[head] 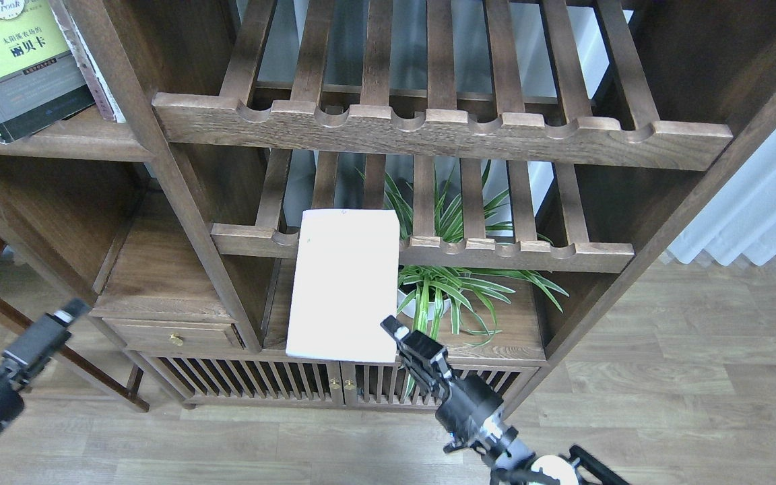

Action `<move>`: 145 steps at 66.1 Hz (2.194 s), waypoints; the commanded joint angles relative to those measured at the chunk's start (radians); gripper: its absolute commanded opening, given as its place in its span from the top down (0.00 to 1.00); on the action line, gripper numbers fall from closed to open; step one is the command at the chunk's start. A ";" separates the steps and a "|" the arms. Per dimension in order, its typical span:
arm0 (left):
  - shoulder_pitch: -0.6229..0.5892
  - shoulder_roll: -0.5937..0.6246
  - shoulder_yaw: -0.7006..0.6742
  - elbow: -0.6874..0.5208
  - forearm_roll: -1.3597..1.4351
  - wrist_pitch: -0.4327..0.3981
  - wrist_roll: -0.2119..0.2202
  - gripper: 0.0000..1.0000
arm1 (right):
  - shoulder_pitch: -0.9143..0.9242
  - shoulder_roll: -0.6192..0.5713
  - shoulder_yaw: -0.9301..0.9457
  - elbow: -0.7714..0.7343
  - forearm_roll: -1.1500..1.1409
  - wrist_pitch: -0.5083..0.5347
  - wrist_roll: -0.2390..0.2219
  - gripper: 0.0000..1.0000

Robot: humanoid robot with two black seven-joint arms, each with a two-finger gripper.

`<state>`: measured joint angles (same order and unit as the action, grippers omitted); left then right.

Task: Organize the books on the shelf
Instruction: 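Grasp the white book with the right gripper and pull it down, then pass the white book from the right gripper to the left gripper, then carry the white book with the left gripper up to the upper-left compartment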

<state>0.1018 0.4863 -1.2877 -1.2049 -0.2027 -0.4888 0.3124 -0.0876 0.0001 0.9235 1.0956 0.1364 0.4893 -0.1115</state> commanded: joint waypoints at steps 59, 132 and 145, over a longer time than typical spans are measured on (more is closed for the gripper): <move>-0.063 -0.138 0.415 -0.002 -0.199 0.000 -0.010 0.08 | -0.069 0.000 -0.080 0.061 -0.023 -0.001 -0.123 0.94; -0.077 -0.186 0.427 0.002 -0.199 0.000 -0.019 0.93 | -0.070 0.000 -0.091 0.064 -0.050 -0.001 -0.134 0.07; -0.076 -0.066 0.364 -0.005 -0.159 0.000 -0.013 0.94 | -0.069 0.000 -0.077 0.063 -0.063 -0.001 -0.122 0.01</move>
<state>0.0244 0.3583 -0.8811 -1.2076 -0.3849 -0.4890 0.2995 -0.1579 0.0000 0.8416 1.1592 0.0740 0.4889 -0.2364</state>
